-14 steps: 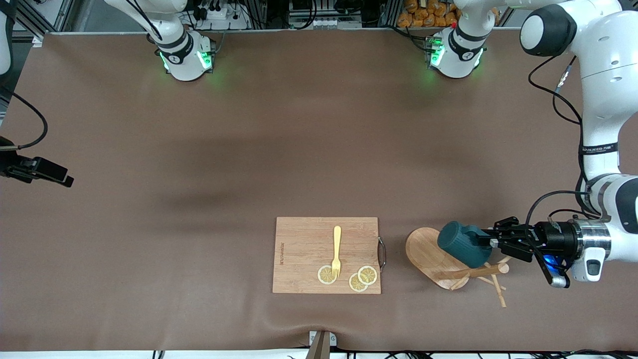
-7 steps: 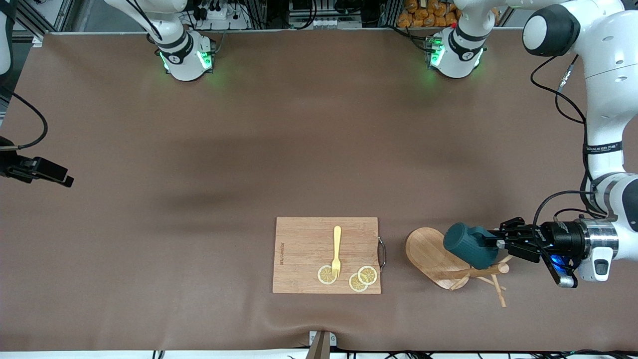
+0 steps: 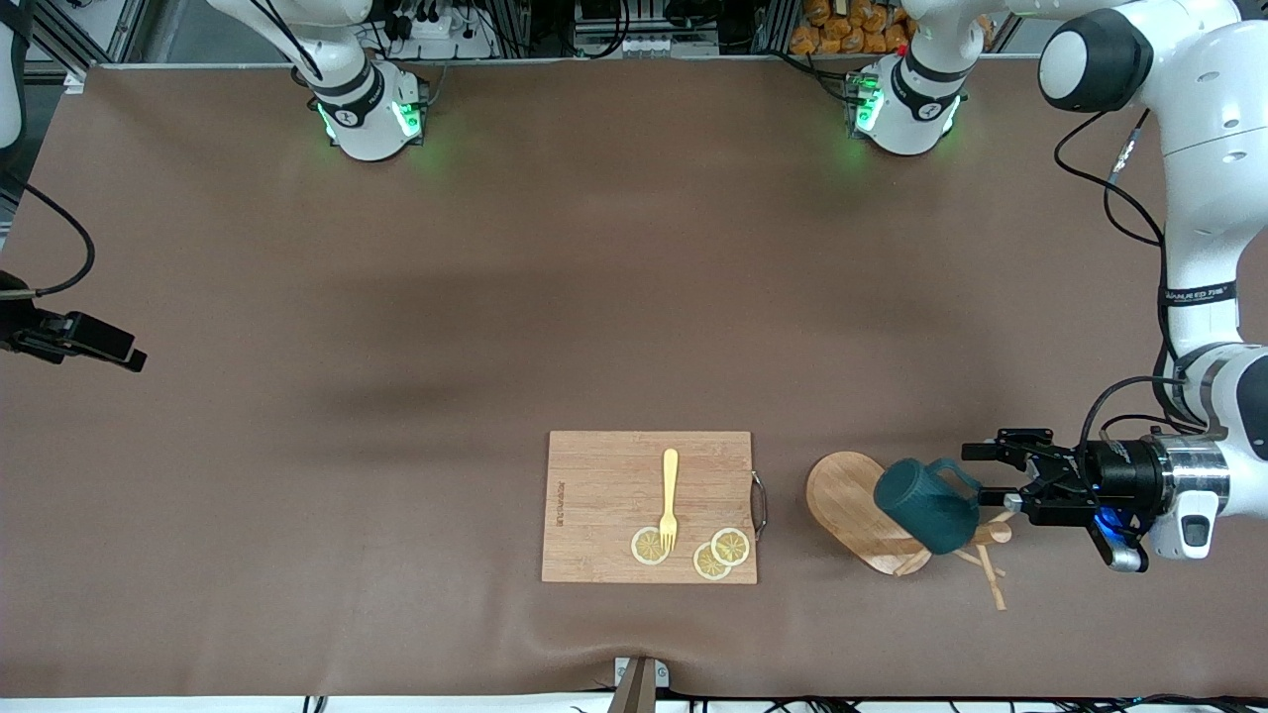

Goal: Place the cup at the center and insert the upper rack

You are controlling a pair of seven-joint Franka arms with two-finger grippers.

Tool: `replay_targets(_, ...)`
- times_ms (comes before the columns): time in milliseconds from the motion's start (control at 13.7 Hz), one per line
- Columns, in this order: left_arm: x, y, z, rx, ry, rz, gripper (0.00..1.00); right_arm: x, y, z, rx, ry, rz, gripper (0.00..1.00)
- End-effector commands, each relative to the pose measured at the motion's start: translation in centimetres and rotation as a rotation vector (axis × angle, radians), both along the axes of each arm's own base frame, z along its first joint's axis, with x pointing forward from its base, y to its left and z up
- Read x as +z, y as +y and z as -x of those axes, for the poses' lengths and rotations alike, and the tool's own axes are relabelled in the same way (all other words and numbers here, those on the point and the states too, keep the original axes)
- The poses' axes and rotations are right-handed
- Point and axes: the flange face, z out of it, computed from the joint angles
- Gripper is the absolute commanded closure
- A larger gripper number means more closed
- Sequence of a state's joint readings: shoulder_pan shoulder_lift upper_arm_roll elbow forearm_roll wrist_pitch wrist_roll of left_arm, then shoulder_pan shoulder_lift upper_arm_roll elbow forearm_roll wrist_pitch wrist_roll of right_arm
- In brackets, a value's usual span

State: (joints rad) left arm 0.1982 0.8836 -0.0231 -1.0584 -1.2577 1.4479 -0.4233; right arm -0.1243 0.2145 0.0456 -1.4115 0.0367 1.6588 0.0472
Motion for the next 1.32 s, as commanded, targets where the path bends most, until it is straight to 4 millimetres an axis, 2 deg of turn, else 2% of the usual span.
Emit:
replay_targets(0,1.0,0.2,0.0,-0.006,-0.015,0.025,0.00,0.2,-0.3,-0.1,-0.004,-0.008,-0.020,0.00)
replay_targets(146,2.3,0.3,0.2,-0.010,-0.037,-0.001,0.00,0.2,-0.3,-0.1,-0.004,-0.008,-0.020,0.00)
replay_targets(293,3.8,0.1,0.7,-0.052,-0.070,-0.107,0.00,0.2,-0.4,-0.1,-0.007,-0.007,-0.020,0.00)
replay_targets(439,6.4,0.4,1.4,-0.108,-0.169,-0.242,0.00,0.2,-0.4,-0.1,-0.007,-0.007,-0.020,0.00)
replay_targets(586,10.5,0.2,2.5,-0.173,-0.246,-0.444,0.00,0.2,-0.3,0.0,-0.012,-0.006,-0.022,0.00)
replay_targets(732,13.6,0.2,3.7,-0.230,-0.279,-0.620,0.00,0.4,-0.4,0.0,-0.009,-0.009,-0.020,0.00)
replay_targets(806,15.1,-0.5,4.6,-0.267,-0.292,-0.708,0.00,0.5,-0.3,0.0,-0.006,-0.011,-0.020,0.00)
replay_targets(1025,18.1,-2.8,7.1,-0.383,-0.318,-0.934,0.00,0.8,0.1,0.9,0.006,0.046,-0.021,0.00)
replay_targets(1172,19.5,-4.0,8.6,-0.486,-0.375,-1.044,0.00,3.0,0.9,2.0,0.027,0.101,-0.019,0.00)
replay_targets(1245,20.0,-4.0,9.3,-0.524,-0.402,-1.107,0.00,3.4,1.3,2.3,0.037,0.119,-0.022,0.00)
